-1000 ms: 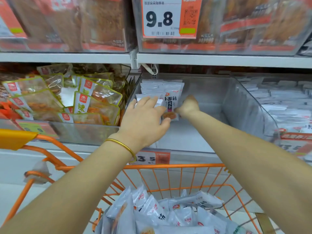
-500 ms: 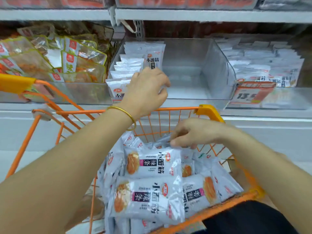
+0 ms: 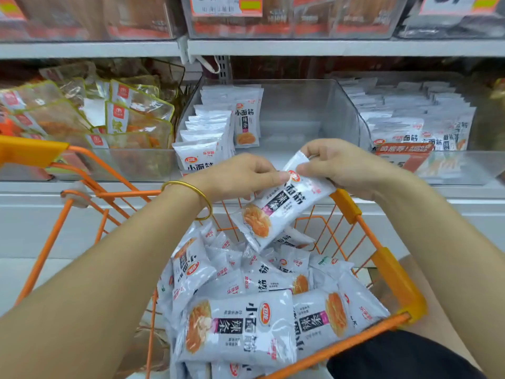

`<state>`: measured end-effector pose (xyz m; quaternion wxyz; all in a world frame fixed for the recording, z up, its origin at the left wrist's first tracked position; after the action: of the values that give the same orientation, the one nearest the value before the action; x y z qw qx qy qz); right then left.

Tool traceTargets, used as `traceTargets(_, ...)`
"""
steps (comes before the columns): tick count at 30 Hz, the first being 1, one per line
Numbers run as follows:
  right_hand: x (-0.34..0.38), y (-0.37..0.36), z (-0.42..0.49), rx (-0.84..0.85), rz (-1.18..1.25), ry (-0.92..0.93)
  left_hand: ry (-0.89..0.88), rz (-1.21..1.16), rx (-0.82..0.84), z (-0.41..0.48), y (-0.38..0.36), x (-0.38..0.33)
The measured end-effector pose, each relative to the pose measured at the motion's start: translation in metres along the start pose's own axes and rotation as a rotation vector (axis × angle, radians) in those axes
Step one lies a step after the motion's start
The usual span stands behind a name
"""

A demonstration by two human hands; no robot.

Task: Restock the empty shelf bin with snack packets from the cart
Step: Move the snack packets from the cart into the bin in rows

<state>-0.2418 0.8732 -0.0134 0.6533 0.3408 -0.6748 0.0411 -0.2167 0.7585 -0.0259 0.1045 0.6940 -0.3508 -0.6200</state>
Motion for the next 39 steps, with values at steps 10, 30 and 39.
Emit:
traceTargets(10,0.006,-0.007,0.039,0.025,0.267,-0.092,-0.021,-0.309,-0.474,0.023,0.071,-0.005)
traceTargets(30,-0.021,0.014,0.214,-0.392,-0.313,-0.141,0.185,1.302,-0.142,0.116,0.094,0.032)
traceTargets(39,-0.024,-0.002,0.219,-0.408,-0.218,-0.154,0.216,1.301,-0.139,0.115,0.093,0.03)
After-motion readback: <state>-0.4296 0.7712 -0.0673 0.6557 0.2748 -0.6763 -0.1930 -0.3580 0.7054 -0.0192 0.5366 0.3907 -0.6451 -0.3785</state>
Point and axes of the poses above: each hand's wrist, its own z-axis towards the middle knuckle, its own y-axis out of the back of the hand, x = y × z, the point moved 9 cm from there along z, towards the middle knuckle
